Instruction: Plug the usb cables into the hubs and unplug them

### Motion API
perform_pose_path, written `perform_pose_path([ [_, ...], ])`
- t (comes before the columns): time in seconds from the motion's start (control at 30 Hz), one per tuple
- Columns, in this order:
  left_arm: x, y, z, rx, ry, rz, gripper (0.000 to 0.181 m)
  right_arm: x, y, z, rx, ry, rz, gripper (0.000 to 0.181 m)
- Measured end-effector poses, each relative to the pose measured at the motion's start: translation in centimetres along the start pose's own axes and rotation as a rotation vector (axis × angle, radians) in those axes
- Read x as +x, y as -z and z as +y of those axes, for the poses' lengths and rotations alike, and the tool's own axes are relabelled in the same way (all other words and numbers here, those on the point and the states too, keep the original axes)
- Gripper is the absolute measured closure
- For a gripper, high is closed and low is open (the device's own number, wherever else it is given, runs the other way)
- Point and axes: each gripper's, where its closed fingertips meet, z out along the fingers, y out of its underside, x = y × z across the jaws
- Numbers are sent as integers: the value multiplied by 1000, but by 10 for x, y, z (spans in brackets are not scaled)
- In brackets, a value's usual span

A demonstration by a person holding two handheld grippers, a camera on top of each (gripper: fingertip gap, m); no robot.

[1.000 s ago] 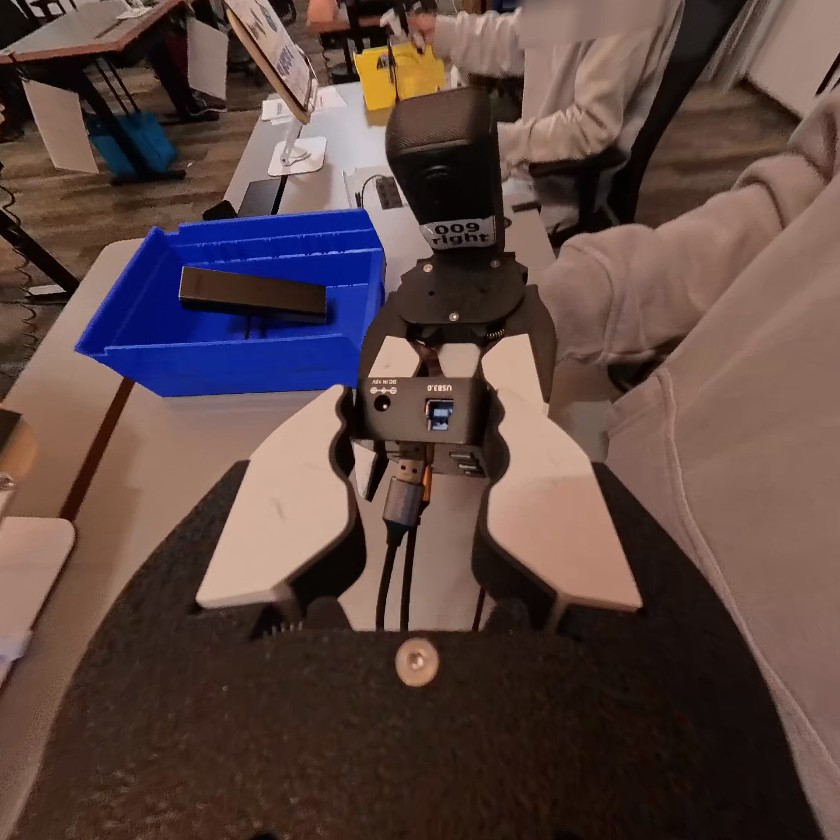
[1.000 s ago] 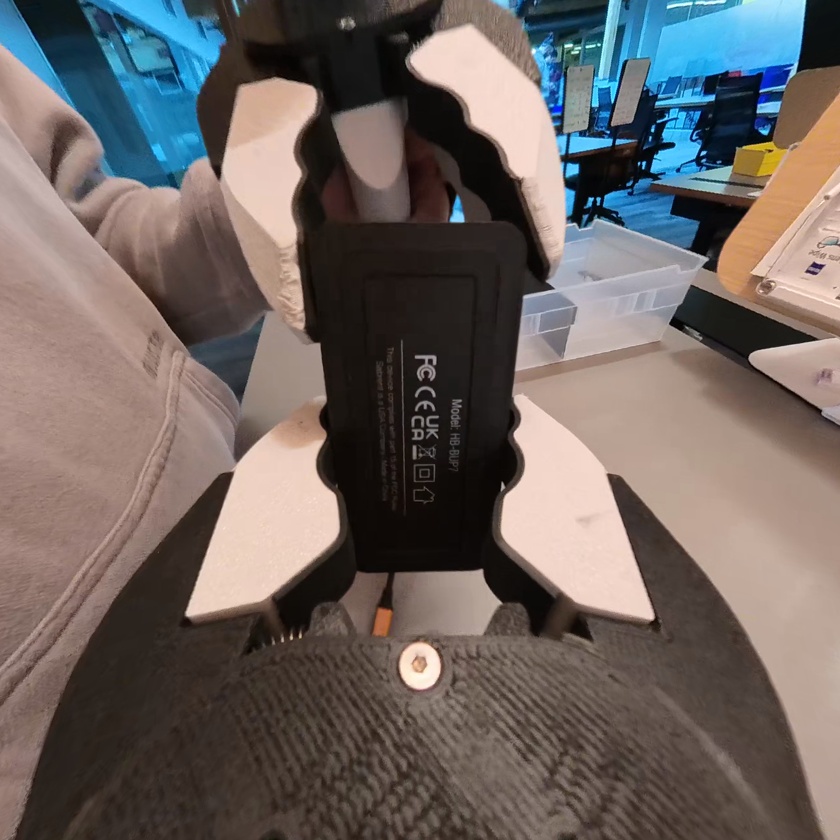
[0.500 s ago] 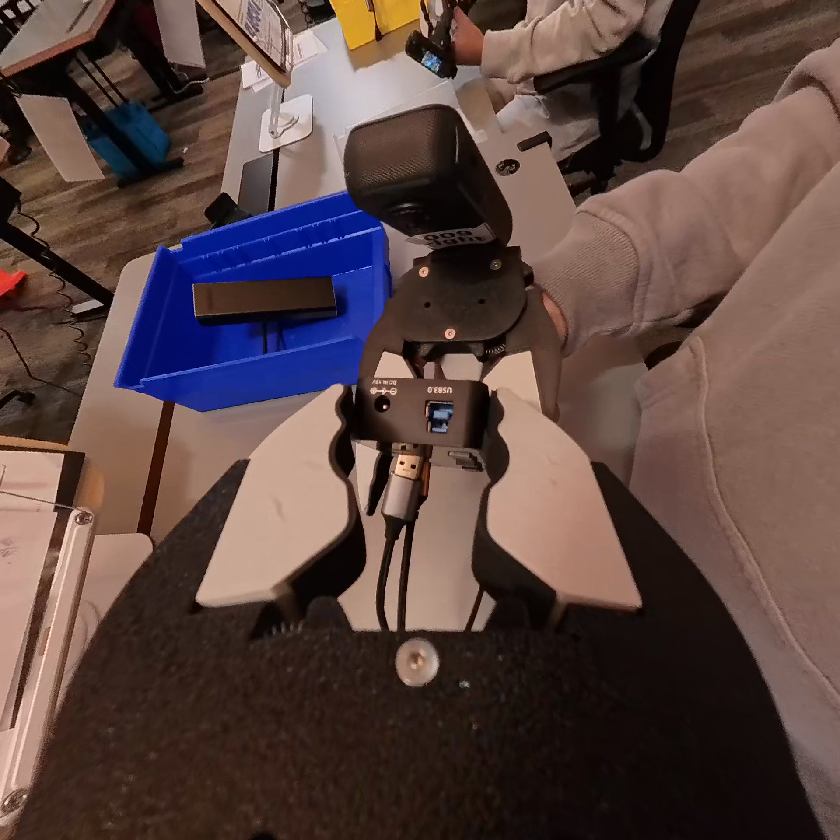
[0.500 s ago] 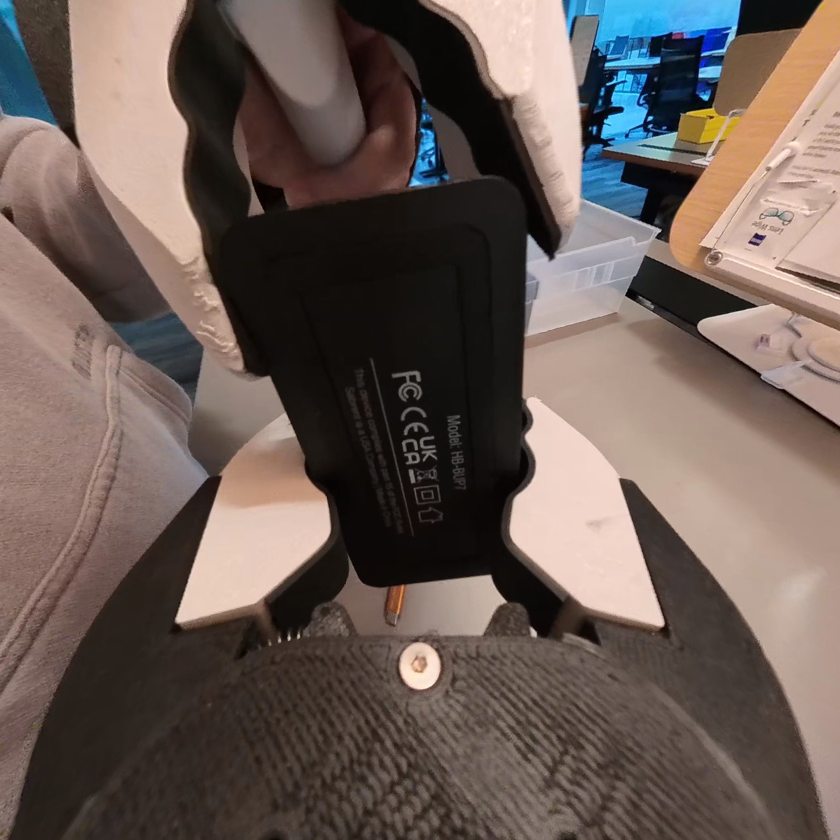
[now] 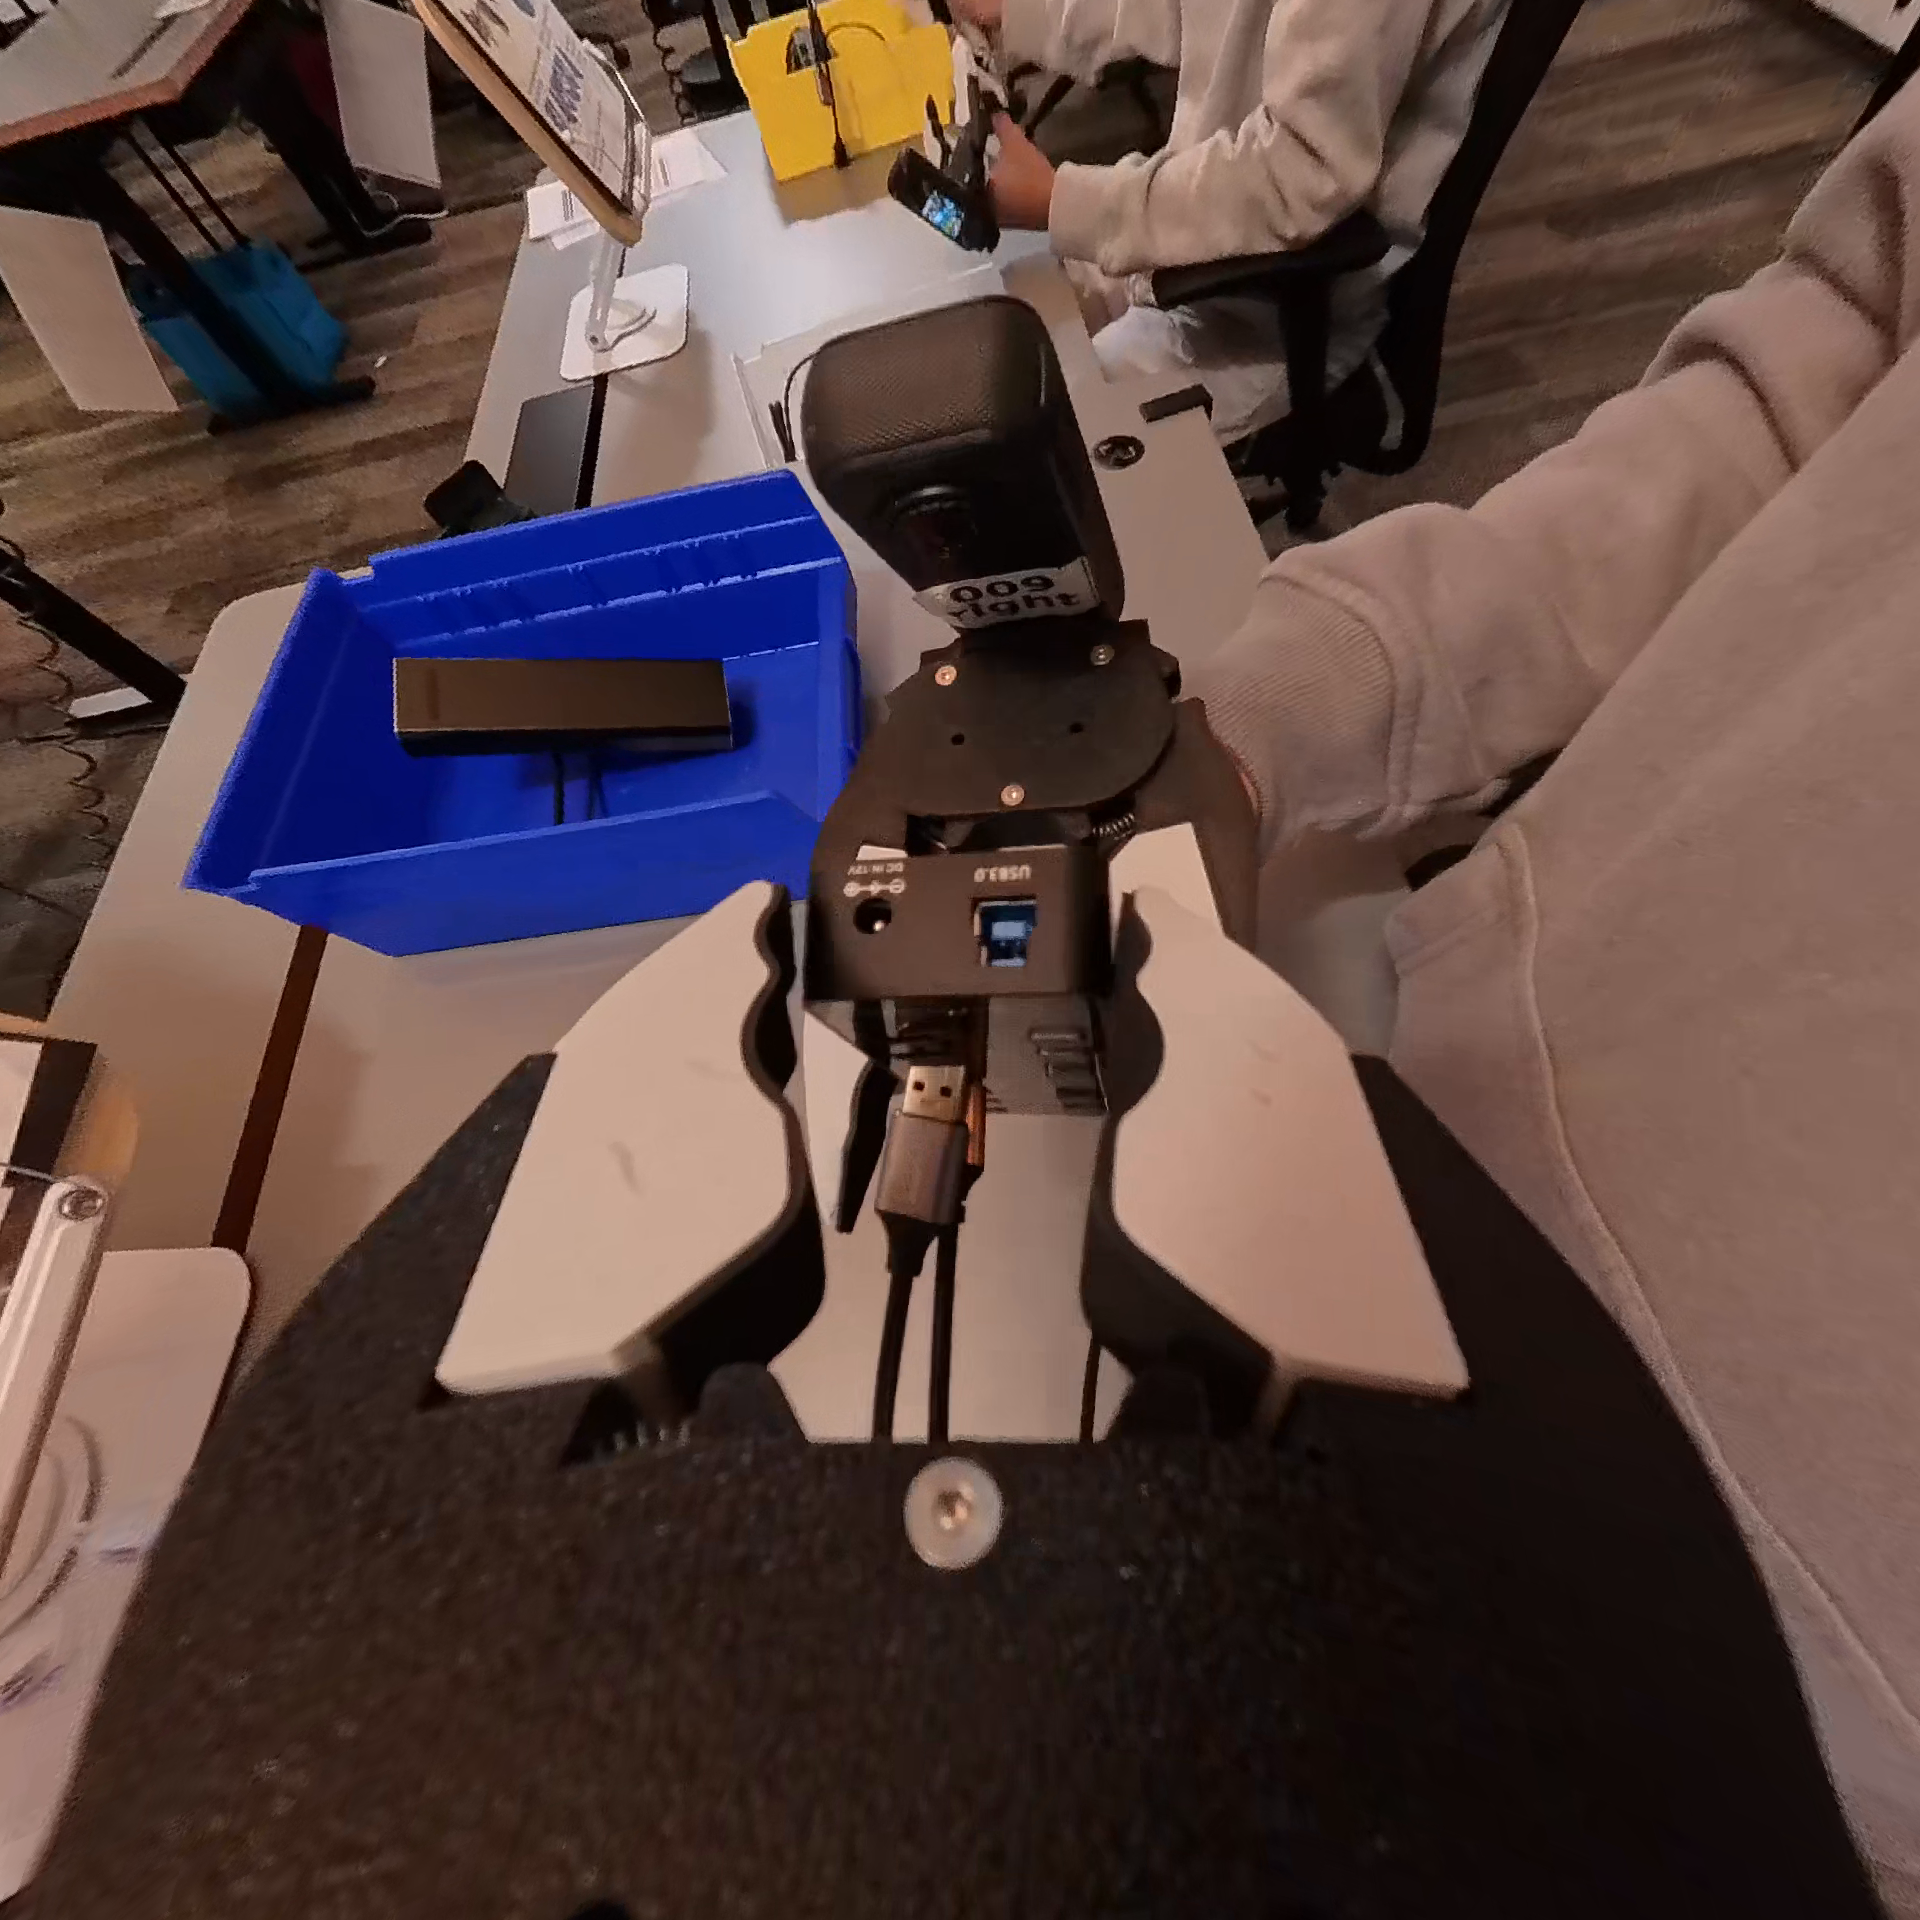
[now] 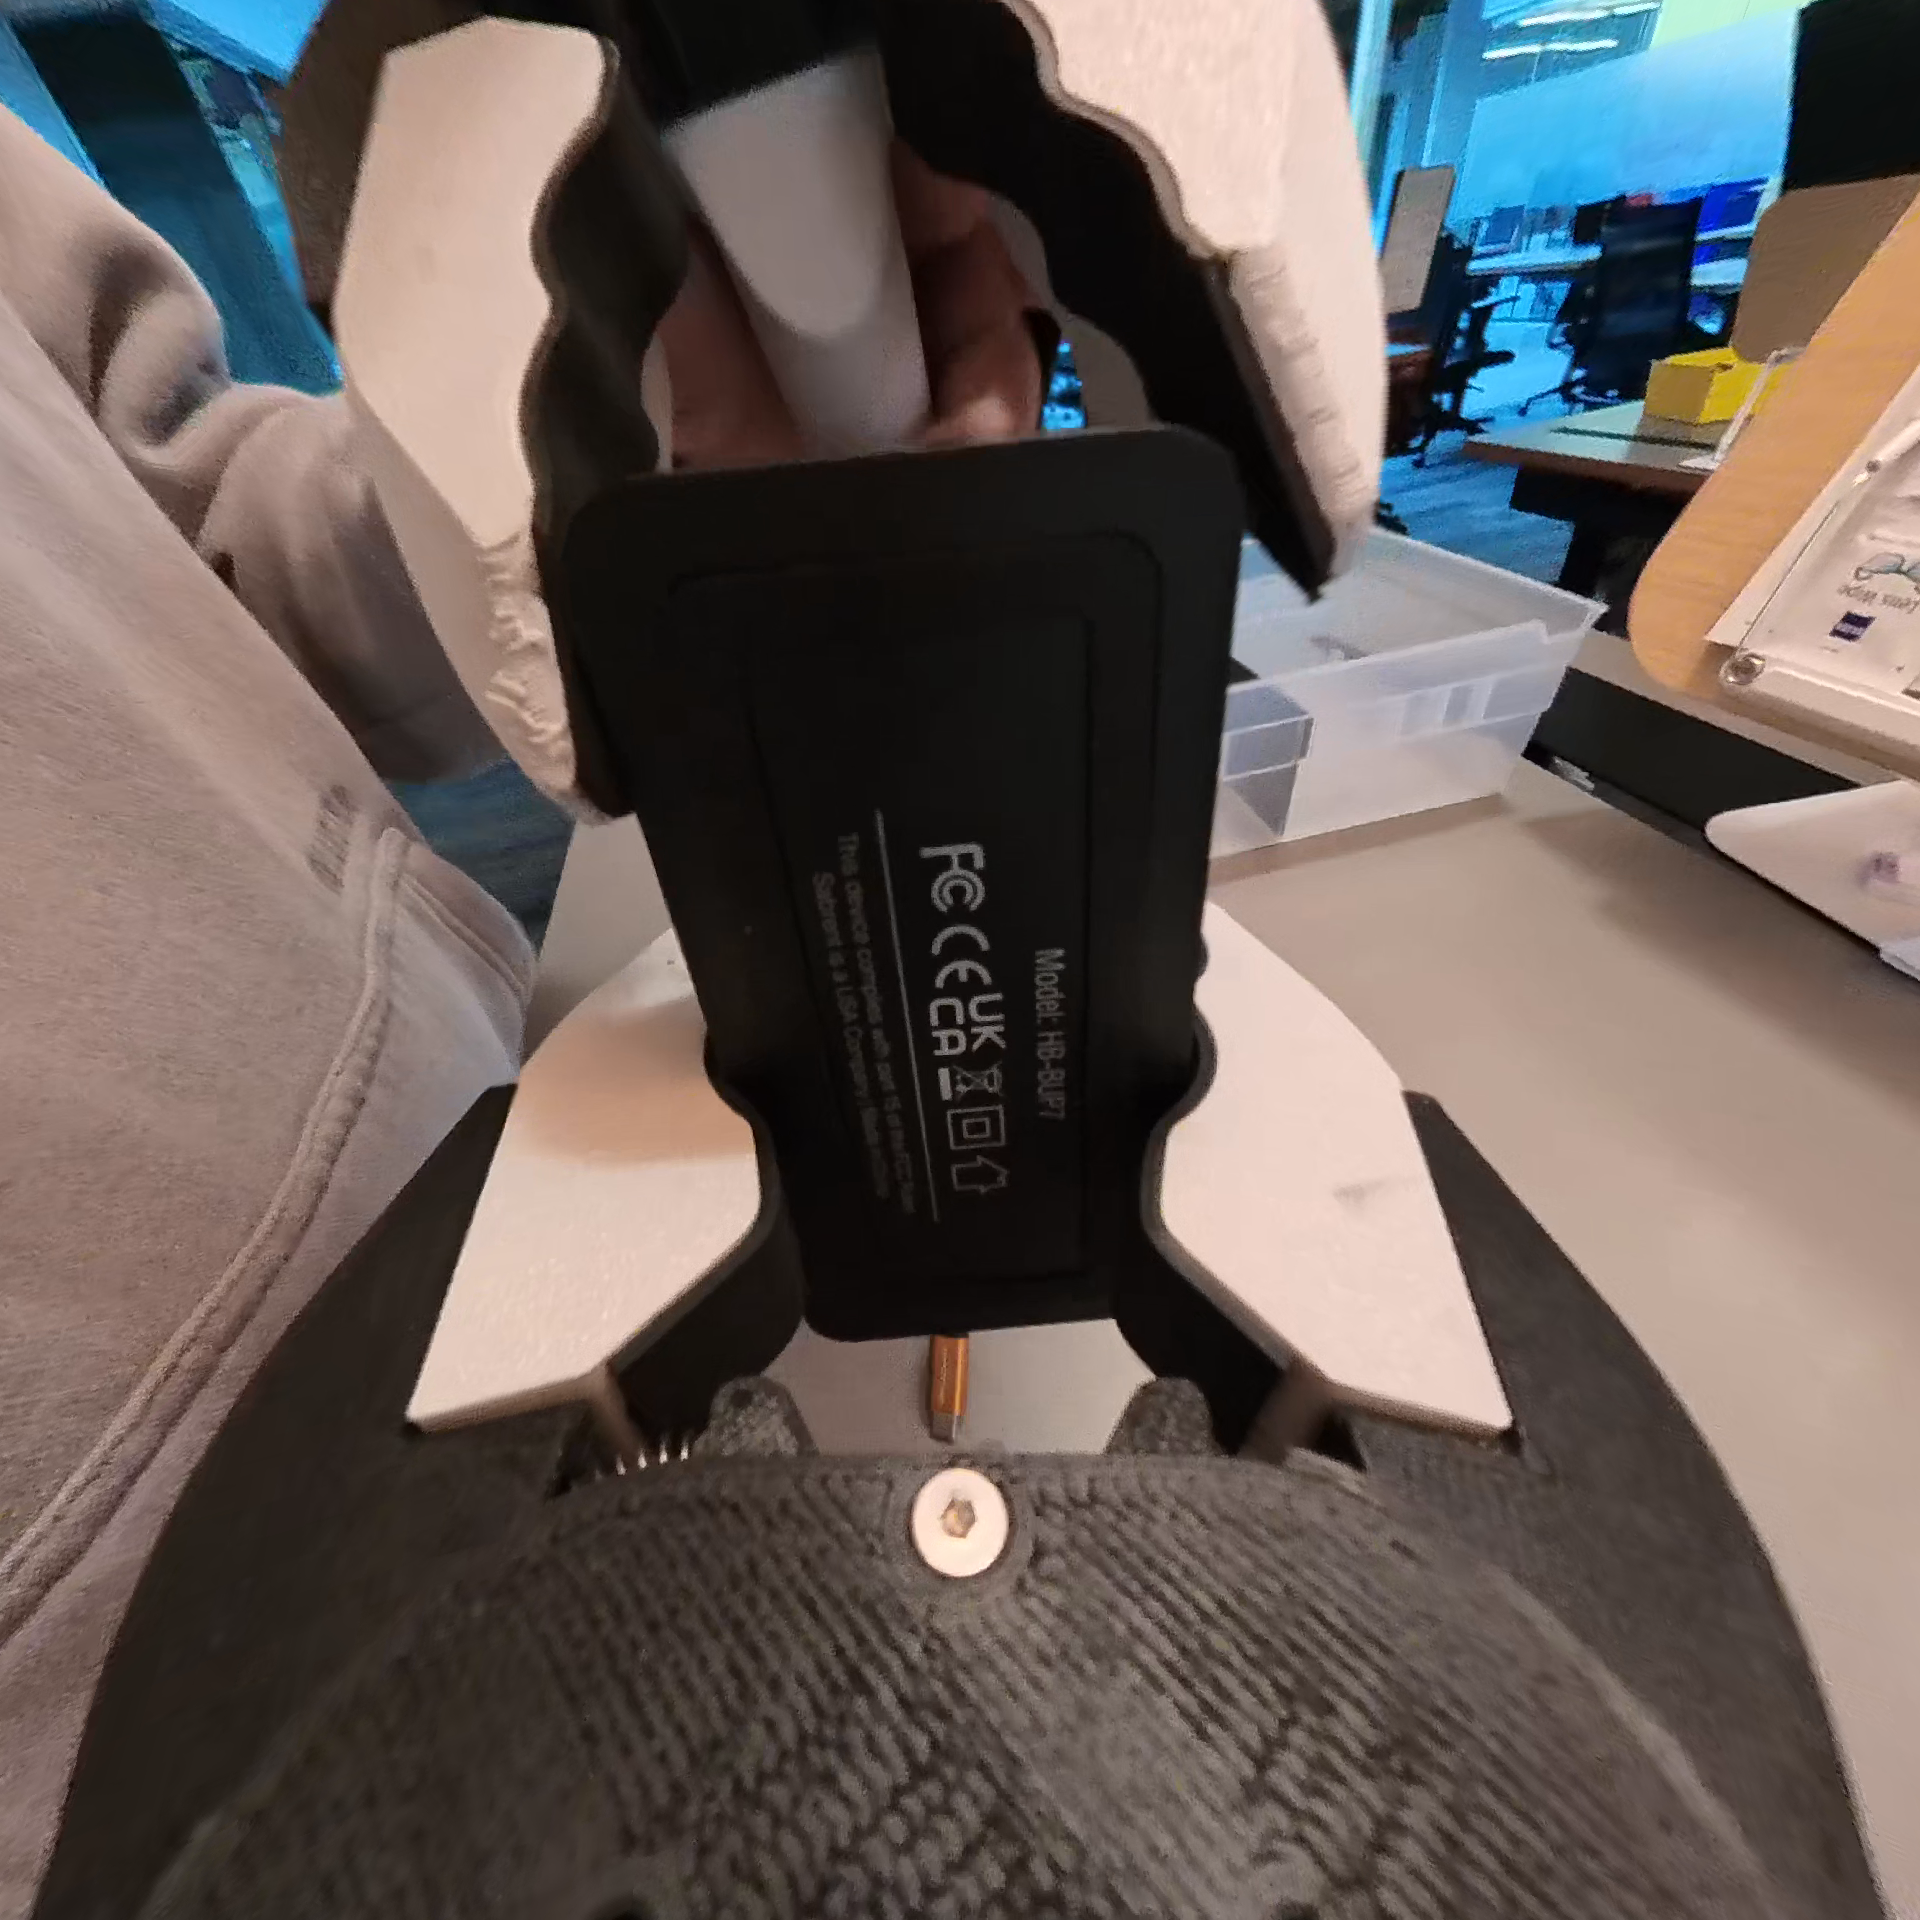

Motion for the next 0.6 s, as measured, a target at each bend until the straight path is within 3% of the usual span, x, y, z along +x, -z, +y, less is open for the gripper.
perform_pose_path([
  [0.03,-2,2,1,0,16,-13,118,-1,1,-2,3,1,-8,104],
  [0.1,-5,11,4,0,46,-22,111,-2,3,-6,11,11,-10,104],
  [0.27,-9,32,32,-21,157,-17,134,-1,14,-19,107,-25,-23,106],
  [0.43,-2,25,61,-47,198,29,146,-5,16,-25,176,-62,-70,106],
  [0.5,2,19,59,8,236,52,150,-7,14,-23,166,-66,-91,107],
  [0.6,7,15,33,203,274,70,145,-9,8,-16,127,-63,-94,107],
])
